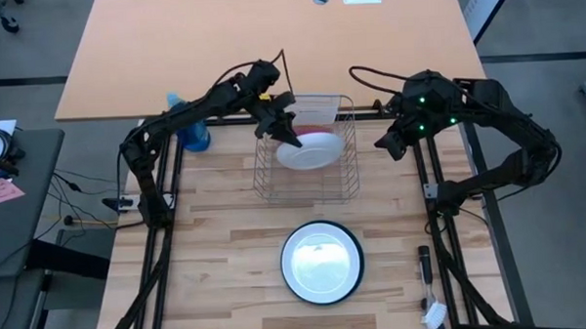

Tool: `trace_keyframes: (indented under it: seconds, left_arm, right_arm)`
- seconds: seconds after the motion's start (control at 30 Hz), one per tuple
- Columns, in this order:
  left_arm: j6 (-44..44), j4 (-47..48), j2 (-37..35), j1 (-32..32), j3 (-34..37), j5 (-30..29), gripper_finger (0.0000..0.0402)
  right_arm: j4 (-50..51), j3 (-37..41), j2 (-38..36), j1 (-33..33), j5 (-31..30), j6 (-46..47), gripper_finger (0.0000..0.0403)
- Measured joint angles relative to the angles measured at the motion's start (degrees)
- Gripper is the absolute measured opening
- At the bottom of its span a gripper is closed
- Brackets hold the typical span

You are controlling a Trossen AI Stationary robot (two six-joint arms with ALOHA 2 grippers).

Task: Sort dishes
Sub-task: Put the white plate in the dish rack

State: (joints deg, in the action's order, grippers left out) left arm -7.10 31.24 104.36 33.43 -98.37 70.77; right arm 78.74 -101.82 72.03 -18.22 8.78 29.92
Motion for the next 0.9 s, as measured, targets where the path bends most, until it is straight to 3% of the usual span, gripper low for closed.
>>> trace_keyframes:
  seconds: [0.17,0.37,0.7,0.9]
  left_arm:
    - [-2.0,-5.3,-0.3,-0.5,-0.2,0.2,0.0000]
    - [6.2,-6.4,-0.2,-0.8,0.0,-1.5,0.0000]
    - [10.8,-6.0,-0.2,-0.8,0.3,-3.6,0.0000]
    - [19.7,-0.2,1.4,-0.3,0.3,-5.0,0.0000]
  right_arm:
    - [1.0,0.0,0.0,0.2,0.2,1.8,0.0010]
    - [1.0,0.0,-0.1,1.3,3.7,6.1,0.0010]
    - [0.9,0.0,-0.1,6.7,5.0,7.6,0.0010]
    - [0.9,0.0,-0.1,7.7,5.0,7.6,0.0010]
